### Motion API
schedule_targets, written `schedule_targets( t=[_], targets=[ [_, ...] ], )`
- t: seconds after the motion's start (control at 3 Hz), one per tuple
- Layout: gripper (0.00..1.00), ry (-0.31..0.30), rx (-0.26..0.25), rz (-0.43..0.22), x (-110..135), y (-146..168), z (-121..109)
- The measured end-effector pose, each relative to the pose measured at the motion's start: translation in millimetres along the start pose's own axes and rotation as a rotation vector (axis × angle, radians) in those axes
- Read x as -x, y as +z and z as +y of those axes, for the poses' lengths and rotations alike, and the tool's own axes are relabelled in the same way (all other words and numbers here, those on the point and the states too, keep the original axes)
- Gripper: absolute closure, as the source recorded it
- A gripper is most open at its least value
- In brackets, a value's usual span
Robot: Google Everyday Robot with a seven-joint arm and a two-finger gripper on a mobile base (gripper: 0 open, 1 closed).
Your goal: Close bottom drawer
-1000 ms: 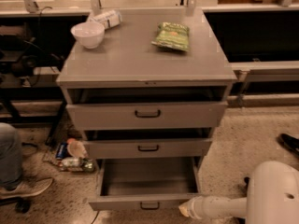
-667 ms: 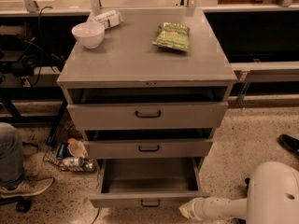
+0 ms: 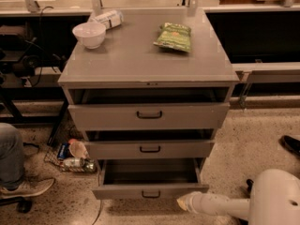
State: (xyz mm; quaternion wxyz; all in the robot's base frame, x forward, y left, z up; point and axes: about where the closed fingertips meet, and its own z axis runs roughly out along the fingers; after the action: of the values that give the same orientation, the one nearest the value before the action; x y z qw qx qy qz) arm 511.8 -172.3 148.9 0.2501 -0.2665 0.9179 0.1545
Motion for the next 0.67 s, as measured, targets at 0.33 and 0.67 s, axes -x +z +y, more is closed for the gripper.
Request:
schedule_targets(
  t=[0.33,0.67],
  targets=[
    [1.0,-0.003,-0.016,-0.069,25.3,13.5,-13.0],
    [1.0,0.001,-0.033,-0.122,46.9,20.2,-22.5]
  ],
)
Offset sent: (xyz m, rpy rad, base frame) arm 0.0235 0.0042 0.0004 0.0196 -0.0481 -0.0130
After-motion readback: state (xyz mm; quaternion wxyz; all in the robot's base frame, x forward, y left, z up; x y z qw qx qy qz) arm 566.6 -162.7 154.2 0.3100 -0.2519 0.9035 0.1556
